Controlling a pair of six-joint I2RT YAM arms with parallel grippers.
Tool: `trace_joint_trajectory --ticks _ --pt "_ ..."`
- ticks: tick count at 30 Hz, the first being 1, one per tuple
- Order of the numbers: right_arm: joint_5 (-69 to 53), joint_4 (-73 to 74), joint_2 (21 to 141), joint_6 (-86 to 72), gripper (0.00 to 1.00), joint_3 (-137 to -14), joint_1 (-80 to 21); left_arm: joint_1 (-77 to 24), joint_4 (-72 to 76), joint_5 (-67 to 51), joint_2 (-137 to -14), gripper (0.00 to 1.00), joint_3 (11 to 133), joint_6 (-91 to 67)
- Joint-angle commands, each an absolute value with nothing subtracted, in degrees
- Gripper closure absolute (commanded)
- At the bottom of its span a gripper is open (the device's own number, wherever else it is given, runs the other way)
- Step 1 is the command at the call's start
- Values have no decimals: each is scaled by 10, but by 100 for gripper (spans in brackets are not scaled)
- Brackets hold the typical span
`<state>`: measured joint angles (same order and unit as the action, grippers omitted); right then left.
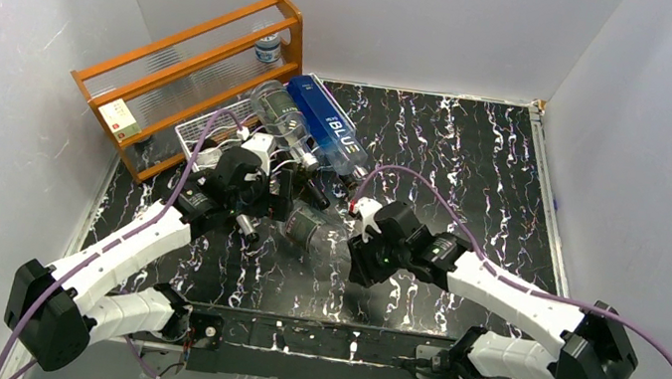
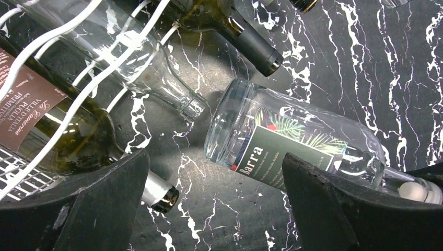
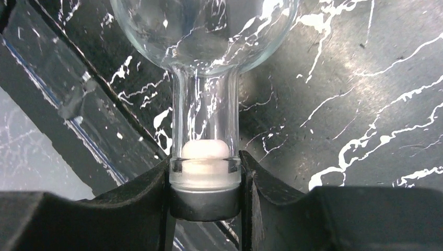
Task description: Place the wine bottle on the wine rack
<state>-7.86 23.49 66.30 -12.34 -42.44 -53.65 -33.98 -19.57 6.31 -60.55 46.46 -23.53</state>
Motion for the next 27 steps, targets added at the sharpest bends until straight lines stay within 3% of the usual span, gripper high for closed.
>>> trace_joint_trajectory --ticks 1,6,15,18,23,27 --pt "-134 272 683 -91 100 -471 -539 -341 -183 47 -603 2 462 -246" --pt "-147 285 716 -92 100 -486 -539 -340 -170 45 -609 2 462 -255" --pt "-106 291 801 -91 90 -504 -539 -340 -179 72 -598 2 473 -253" --pt "-91 292 826 -85 82 -512 -539 -340 -175 74 -575 2 471 -249" --pt "-80 255 829 -81 61 -503 -540 -341 -182 86 -541 2 473 -244" --pt "-73 228 834 -80 54 -499 -540 -340 -187 96 -528 2 473 -238"
